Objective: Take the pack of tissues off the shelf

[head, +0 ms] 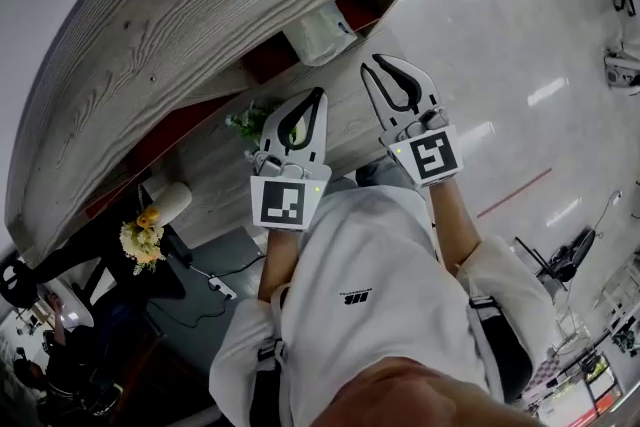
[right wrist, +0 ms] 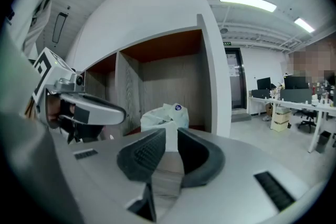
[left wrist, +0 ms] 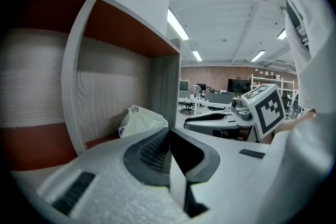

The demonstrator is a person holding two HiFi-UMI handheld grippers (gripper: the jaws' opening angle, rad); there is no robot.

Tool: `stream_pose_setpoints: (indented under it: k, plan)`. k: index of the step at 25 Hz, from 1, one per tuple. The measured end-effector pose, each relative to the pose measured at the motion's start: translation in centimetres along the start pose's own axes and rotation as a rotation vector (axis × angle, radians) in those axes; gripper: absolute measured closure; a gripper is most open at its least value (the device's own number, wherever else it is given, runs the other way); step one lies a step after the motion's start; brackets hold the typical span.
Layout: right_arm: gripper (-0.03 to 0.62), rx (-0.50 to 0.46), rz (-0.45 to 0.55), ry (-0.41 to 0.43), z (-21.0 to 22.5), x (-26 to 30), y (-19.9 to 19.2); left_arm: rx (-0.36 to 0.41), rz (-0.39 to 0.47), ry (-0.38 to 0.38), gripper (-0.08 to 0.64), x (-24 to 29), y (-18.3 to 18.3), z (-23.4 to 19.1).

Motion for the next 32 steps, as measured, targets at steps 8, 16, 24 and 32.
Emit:
stream_pose_setpoints:
  k: [8,16,24,32]
  plan:
    - [0.510,0.004,-0.013,0.054,1.3,1.7,-1.0,-0.018,-0.019,0.034,0.531,1.4,-0.4,0.2]
    - [0.502,0.004,-0.015,0.091,1.9,3.1,-1.4,-0.034,-0.031,0.065,0.531,2.1,-0.7,-0.1]
    - [0.485,0.000,-0.017,0.142,1.6,4.2,-1.6,-0.049,-0.041,0.097,0.531,2.3,-1.0,-0.6]
    - [0.479,0.003,-0.017,0.175,1.6,5.5,-1.8,-0.060,-0.051,0.126,0.531,2.3,-1.3,-1.4]
Point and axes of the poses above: the fingertips, and each gripper's own axes: x forward along the fingers, z to its right, y out of its top, the point moved 4 cm from there along -x, backward along the fingers, and after that the axes turned 5 degrees about z, right-handed, at the moved point
